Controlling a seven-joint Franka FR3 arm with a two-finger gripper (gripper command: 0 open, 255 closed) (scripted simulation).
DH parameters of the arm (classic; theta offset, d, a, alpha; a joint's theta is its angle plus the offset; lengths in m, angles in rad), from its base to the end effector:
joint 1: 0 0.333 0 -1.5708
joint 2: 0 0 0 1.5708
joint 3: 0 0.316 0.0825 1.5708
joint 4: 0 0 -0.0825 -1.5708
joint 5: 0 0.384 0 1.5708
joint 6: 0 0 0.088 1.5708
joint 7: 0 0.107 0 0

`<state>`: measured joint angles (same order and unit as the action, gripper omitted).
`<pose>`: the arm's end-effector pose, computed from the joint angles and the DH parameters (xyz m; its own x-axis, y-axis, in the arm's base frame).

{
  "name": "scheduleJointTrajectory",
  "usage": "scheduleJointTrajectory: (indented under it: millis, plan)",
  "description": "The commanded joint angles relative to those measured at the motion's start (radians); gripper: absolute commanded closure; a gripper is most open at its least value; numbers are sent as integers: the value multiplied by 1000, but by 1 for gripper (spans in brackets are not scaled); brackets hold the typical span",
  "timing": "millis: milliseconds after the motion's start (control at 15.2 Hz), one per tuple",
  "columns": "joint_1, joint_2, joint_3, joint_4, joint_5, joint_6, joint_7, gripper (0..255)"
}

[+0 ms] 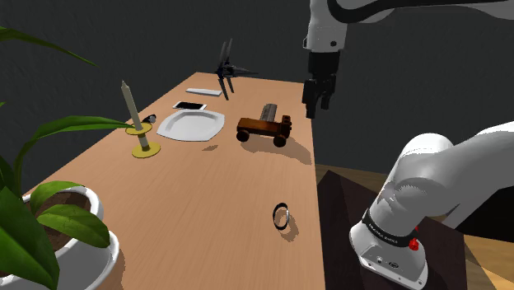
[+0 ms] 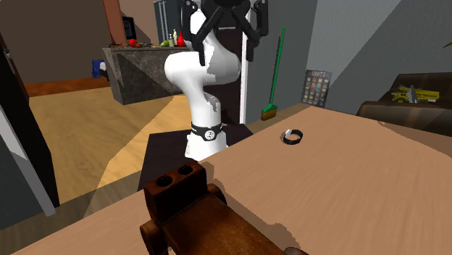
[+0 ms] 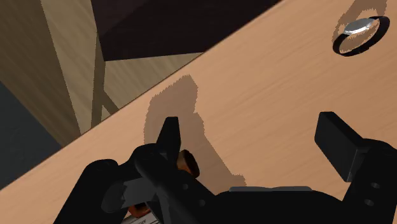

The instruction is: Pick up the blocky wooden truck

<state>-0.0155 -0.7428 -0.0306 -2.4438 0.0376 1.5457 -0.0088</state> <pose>0.3087 -0.0118 0.5342 0.9877 -0.0246 -0.1543 -0.0342 -0.9977 -0.0593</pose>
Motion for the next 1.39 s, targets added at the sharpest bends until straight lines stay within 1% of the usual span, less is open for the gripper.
scheduleJointTrajectory:
  millis: [0, 396, 792, 1188, 1320]
  plan:
    - [0, 0, 0, 0, 0, 0, 0, 0]
    - [-68, 150, -4, -1, -19, 221, 112, 0]
    - [-134, 312, -18, 35, -45, 416, 225, 0]
    - [-198, 473, -41, 99, -74, 582, 340, 0]
    - [-203, 491, -44, 96, -77, 607, 349, 0]
